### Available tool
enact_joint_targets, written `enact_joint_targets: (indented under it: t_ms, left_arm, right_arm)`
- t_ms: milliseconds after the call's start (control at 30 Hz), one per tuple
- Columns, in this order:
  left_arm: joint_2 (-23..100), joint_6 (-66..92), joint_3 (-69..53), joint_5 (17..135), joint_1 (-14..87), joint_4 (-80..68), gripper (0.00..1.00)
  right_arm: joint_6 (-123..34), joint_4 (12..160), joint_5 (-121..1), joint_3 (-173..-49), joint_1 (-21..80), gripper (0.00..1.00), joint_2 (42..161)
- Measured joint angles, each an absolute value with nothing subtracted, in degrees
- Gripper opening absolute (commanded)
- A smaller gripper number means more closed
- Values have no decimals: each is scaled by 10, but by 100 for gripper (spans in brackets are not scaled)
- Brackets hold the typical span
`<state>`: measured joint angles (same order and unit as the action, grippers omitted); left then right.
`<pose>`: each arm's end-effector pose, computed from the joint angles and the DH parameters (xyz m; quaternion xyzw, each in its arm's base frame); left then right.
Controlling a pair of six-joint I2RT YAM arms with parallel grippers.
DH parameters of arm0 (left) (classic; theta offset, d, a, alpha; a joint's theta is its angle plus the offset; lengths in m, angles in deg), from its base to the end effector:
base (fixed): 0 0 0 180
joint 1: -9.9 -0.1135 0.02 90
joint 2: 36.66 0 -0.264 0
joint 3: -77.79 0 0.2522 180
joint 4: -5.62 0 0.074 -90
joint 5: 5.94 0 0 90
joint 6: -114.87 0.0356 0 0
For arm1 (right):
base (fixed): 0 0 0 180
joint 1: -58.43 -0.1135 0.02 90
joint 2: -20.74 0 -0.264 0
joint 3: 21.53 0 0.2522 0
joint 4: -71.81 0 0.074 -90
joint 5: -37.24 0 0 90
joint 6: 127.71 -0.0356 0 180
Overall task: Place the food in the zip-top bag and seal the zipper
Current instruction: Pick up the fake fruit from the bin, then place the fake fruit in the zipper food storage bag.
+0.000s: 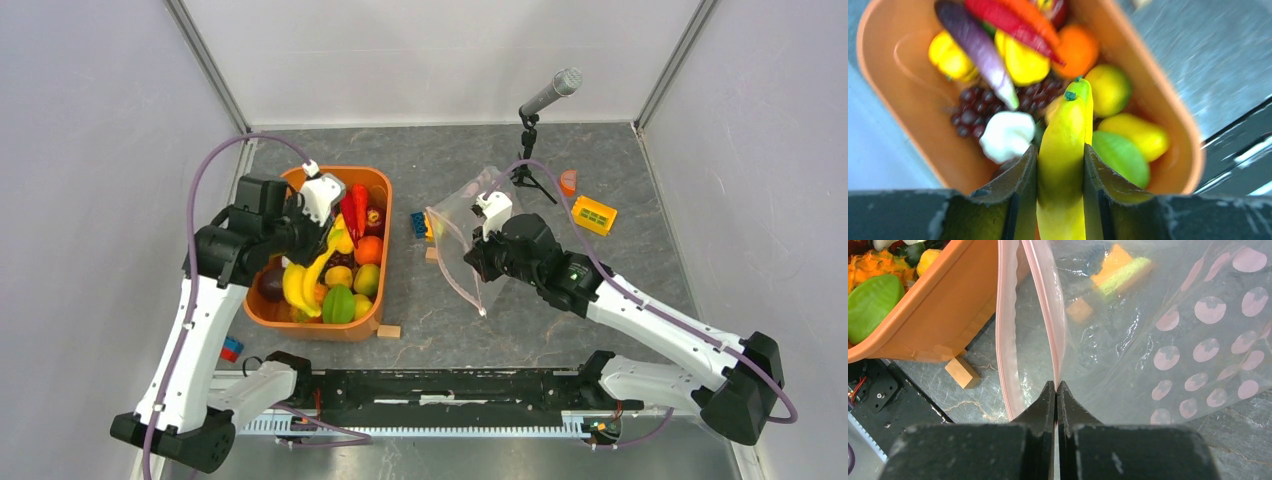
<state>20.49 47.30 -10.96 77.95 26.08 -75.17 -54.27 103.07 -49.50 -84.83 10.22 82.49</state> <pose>0.1556 -0.0491 0.3846 0.3269 0.8772 -0.0309 0.3504 0.1630 0.1793 0.2986 -0.2220 0.8355 0.2481 0.4371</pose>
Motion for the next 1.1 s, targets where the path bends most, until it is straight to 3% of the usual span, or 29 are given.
enact_joint_targets:
  t_ms: [233,500,767,1100]
  left_arm:
    - [195,318,-124,605,261,-624,8]
    - [161,16,53,458,306,-314,8]
    - [210,-52,73,480,532,-175,7]
    - [309,-43,56,595,578,-183,8]
  right_arm:
    - [-568,1019,-463,-836,102,0,813]
    - [-639,978,-406,-810,102,0,769]
    - [-679,964,-387,-804,102,0,765]
    - [-684,965,-391,-804,102,0,765]
